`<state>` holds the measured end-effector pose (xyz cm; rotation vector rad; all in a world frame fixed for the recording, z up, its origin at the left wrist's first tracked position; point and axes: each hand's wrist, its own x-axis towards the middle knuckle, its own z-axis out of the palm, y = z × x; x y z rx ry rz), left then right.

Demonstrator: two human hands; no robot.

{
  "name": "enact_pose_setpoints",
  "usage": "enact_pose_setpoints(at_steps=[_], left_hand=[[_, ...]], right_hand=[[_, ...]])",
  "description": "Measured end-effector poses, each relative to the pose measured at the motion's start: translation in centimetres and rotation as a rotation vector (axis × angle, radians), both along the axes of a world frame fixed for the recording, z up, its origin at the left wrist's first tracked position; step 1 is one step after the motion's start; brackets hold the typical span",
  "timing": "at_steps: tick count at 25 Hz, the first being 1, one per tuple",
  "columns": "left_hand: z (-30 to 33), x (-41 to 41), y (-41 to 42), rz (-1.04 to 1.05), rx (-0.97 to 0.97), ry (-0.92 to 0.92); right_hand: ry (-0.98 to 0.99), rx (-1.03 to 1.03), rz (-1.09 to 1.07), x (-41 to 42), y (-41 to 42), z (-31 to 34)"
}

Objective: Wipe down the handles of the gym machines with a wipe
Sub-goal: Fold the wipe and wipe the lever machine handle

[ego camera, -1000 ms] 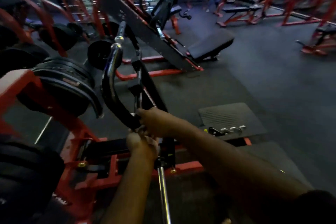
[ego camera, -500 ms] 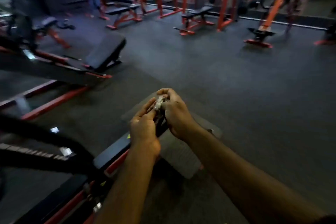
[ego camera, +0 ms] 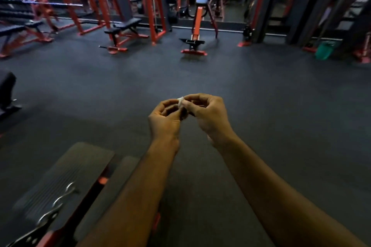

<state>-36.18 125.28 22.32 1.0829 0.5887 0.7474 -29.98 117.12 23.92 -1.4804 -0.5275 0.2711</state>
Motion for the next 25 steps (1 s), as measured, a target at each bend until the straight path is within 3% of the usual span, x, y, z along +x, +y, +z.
enact_pose_setpoints(at_steps=[9,13,17,20,25], left_hand=[[0.5,24.6,6.6,-0.139,-0.084,-0.124],[-0.9,35.4,13.5,-0.178,-0.033,-0.116],[0.4,47.2,23.9,-0.23,-0.013,-0.039],[1.8,56.0,31.1,-0.276,-0.015,-0.024],[2.2,71.0,39.6,-0.295,-0.107,-0.001]], right_hand=[[0.056,0.086,-0.138,23.5,4.9,0.0],[0.094,0.09,-0.199,34.6,12.4,-1.5],[-0.018,-0.016,-0.1,46.9,21.8,-0.5],[0.004,0.018,-0.086,55.6,28.4,0.7],[0.146,0.159,-0.255,69.6,37.7,0.6]])
